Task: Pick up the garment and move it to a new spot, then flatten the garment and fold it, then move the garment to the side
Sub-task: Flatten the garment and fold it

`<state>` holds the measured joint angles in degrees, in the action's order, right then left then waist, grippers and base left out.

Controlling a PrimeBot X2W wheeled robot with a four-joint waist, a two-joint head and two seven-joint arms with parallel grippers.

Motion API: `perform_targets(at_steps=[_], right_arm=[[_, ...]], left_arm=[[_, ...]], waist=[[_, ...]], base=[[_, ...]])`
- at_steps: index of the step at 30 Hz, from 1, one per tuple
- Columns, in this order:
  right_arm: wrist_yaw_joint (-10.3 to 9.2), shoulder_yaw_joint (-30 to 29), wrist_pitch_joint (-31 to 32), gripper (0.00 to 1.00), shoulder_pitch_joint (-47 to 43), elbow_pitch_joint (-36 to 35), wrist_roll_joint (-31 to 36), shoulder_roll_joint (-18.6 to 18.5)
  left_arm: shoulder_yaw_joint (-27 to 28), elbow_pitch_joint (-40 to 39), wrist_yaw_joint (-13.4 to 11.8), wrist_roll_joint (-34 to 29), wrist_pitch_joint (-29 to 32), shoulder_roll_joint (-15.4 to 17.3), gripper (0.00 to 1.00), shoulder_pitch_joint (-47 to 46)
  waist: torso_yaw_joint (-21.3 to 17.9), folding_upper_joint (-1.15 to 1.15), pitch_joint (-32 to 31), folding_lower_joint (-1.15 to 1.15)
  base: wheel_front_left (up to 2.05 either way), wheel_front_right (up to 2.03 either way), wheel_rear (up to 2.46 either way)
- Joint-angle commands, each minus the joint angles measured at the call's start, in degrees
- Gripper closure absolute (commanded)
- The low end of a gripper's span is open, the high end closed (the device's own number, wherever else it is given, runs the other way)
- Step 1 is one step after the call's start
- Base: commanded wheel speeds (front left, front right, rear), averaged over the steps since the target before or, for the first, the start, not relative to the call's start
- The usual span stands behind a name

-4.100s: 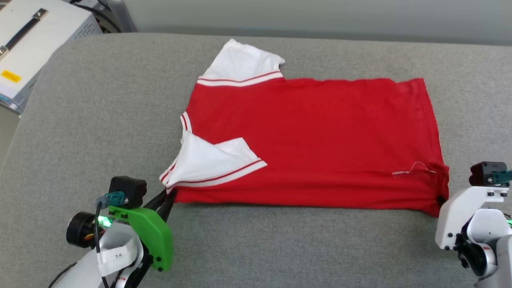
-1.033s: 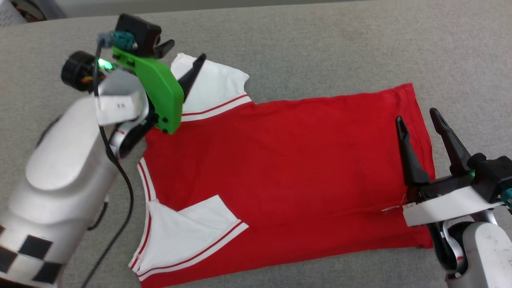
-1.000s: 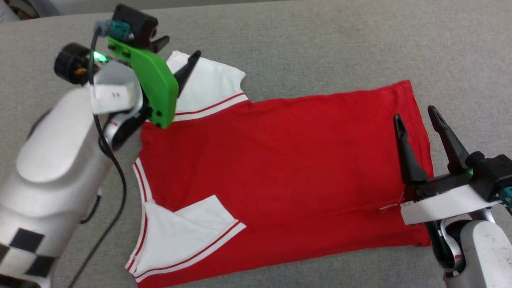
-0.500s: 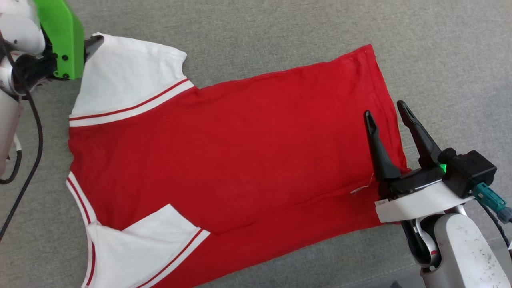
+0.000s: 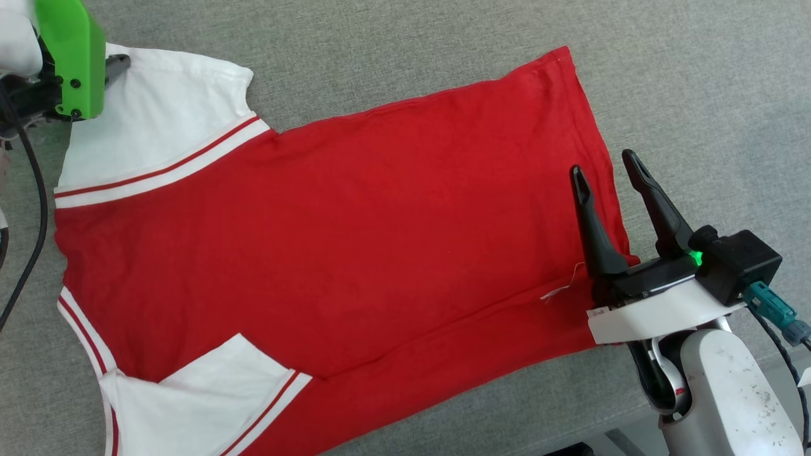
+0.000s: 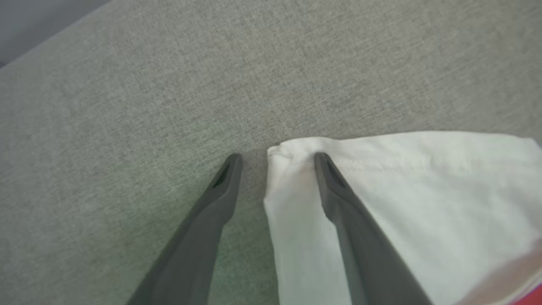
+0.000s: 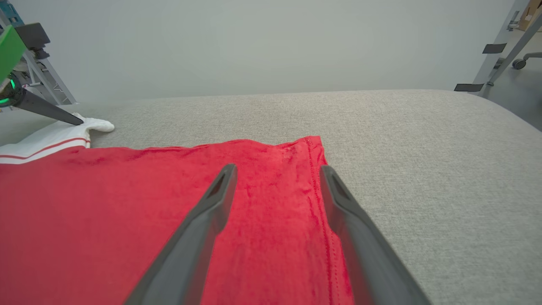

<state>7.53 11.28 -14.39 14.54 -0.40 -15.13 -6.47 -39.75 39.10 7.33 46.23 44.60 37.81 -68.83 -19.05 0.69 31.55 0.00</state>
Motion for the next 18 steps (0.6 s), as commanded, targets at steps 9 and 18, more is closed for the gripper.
perform_targets(at_steps=[9,18], right_arm=[[-0.04,-0.34,-0.49,0.00,1.30,0.65,1.05,-0.89],[-0.04,-2.51,4.92,0.00,1.14,0.72,1.14,-5.13]], left_arm=[[-0.51,-0.48,0.14,3.32,-3.92,-1.64,1.00,3.09],[-2.39,-6.76,0.15,4.82,-13.87,-1.41,1.00,5.46]], waist=[[1.39,-0.69,-2.26,0.00],[5.95,-0.69,-7.39,0.00]], base=[[0.00,0.00,0.00],[0.00,0.00,0.00]])
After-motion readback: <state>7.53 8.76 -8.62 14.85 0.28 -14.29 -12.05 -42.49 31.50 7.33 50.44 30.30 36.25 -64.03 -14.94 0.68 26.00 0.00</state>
